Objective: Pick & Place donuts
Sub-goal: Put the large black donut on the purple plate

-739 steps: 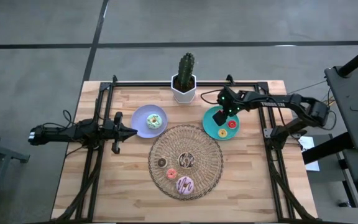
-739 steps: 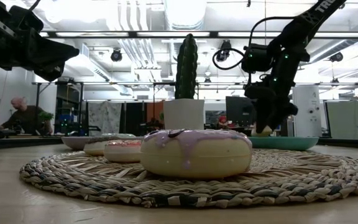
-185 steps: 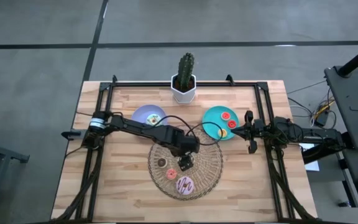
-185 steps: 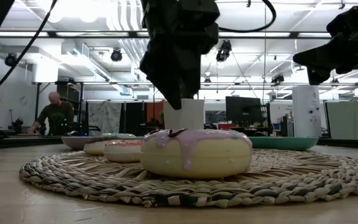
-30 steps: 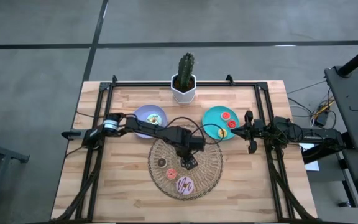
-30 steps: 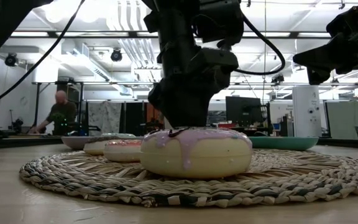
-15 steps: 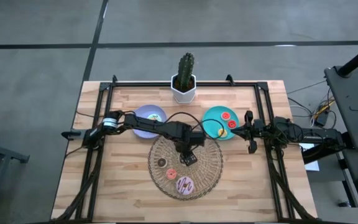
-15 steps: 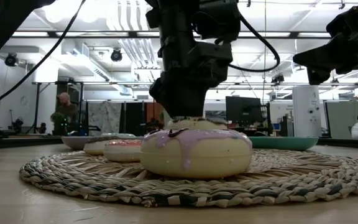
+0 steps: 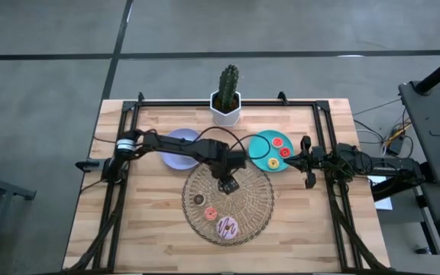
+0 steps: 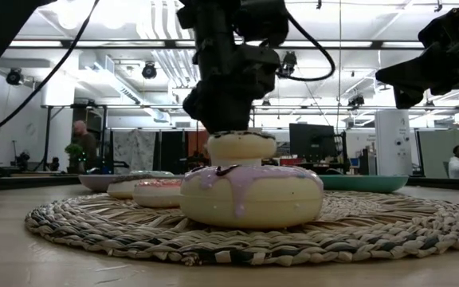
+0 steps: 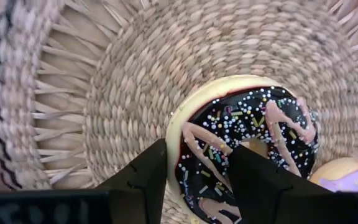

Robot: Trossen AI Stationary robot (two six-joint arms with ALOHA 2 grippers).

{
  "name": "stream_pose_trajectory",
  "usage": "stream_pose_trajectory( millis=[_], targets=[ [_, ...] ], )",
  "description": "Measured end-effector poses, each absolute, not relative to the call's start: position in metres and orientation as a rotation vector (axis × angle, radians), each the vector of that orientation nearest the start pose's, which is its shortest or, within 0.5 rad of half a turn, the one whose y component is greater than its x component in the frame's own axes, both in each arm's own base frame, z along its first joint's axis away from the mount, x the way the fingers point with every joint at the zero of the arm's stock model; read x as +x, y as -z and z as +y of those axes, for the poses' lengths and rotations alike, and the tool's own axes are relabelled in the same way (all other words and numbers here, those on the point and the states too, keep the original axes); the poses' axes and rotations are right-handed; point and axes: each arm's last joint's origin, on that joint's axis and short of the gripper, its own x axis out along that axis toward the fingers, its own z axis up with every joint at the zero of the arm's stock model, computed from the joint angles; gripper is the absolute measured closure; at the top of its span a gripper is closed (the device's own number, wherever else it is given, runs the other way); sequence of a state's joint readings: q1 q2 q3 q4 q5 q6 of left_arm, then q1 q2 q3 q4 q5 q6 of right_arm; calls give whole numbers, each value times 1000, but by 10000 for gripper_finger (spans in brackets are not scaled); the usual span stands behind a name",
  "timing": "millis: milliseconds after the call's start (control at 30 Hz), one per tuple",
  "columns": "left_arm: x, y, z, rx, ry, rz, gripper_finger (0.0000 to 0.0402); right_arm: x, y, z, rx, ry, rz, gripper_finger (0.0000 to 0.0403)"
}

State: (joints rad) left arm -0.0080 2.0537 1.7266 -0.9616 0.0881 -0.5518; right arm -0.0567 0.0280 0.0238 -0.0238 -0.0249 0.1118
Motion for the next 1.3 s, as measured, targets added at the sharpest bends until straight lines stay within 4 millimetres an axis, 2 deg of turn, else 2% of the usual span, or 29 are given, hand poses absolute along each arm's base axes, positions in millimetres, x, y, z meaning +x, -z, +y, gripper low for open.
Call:
stream_pose_trajectory(
  millis=[200,467,733,1000,1300],
  targets=[
    [407,-226,3,-530,-307,1283,266,98,-167,-5,113,33,26,394],
    [378,-231,14,-527,-360,1278,266,98,-167,-5,113,33,27,394],
    [334,-233,25,-520,-438,1288,266,98,-167,-5,113,34,27,394],
    [290,-233,44,-539,-514,1283,266,98,-167,-5,113,35,28,394],
    [255,-235,72,-566,-627,1252,266,98,-167,-5,113,33,29,394]
  ],
)
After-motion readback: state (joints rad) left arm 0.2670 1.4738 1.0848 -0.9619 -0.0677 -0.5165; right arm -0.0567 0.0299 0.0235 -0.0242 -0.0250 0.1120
